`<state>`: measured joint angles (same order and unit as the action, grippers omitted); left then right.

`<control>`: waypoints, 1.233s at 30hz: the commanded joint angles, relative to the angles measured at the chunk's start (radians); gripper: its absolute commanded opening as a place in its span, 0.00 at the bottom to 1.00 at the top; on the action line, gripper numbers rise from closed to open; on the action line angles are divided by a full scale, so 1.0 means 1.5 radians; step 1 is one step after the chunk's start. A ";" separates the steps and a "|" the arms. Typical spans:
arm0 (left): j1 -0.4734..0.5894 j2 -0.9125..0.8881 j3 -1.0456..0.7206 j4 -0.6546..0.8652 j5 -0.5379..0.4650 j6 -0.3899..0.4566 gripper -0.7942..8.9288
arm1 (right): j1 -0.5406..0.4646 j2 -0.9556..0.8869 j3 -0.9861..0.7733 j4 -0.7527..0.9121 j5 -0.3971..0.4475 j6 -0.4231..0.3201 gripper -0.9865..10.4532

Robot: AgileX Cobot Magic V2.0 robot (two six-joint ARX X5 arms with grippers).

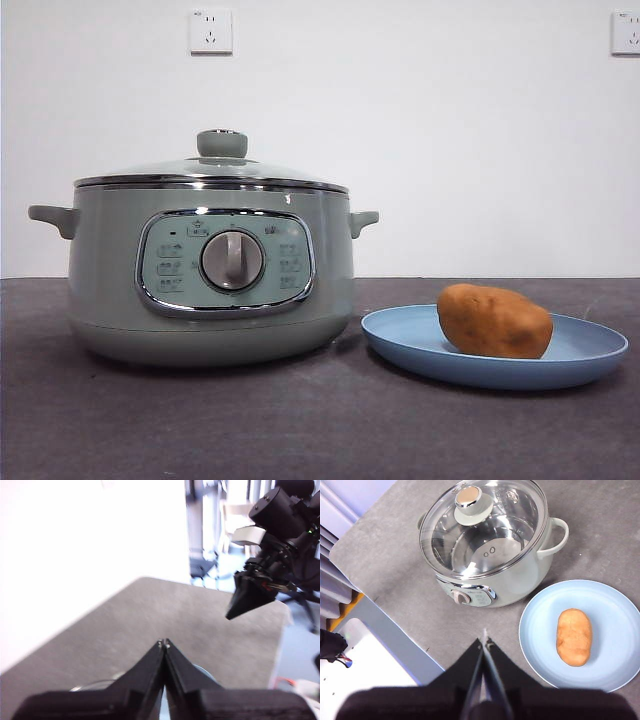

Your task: Take the potato out from the steamer,put the potato on the plate,close the lid

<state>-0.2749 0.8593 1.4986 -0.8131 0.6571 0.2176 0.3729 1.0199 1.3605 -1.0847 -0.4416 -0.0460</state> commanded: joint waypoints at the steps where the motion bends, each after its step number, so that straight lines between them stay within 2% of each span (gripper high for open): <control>1: 0.019 -0.072 -0.151 0.079 -0.003 -0.039 0.08 | 0.001 -0.001 0.003 0.002 0.002 -0.005 0.09; 6: 0.029 -0.205 -0.382 0.228 -0.045 -0.099 0.08 | 0.001 -0.001 0.003 0.002 0.002 -0.005 0.09; 12: 0.029 -0.348 -0.620 0.435 -0.185 -0.205 0.08 | 0.001 -0.001 0.003 0.002 0.002 -0.005 0.09; 16: 0.029 -0.413 -0.738 0.506 -0.271 -0.232 0.08 | 0.001 -0.001 0.003 0.002 0.002 -0.005 0.09; 22: 0.030 -0.489 -0.871 0.553 -0.280 -0.241 0.08 | 0.001 -0.001 0.003 0.002 0.002 -0.005 0.09; 26: 0.035 -0.533 -0.936 0.575 -0.282 -0.268 0.08 | 0.001 -0.001 0.003 0.002 0.002 -0.005 0.09; 33: 0.036 -0.571 -0.995 0.574 -0.328 -0.298 0.08 | 0.001 -0.001 0.003 0.002 0.002 -0.005 0.09; 37: 0.036 -0.571 -0.997 0.535 -0.361 -0.304 0.08 | 0.001 -0.001 0.003 0.001 0.002 -0.005 0.09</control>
<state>-0.2245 0.0048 0.0170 -0.0021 0.1253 -0.2245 0.3729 1.0199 1.3605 -1.0847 -0.4416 -0.0460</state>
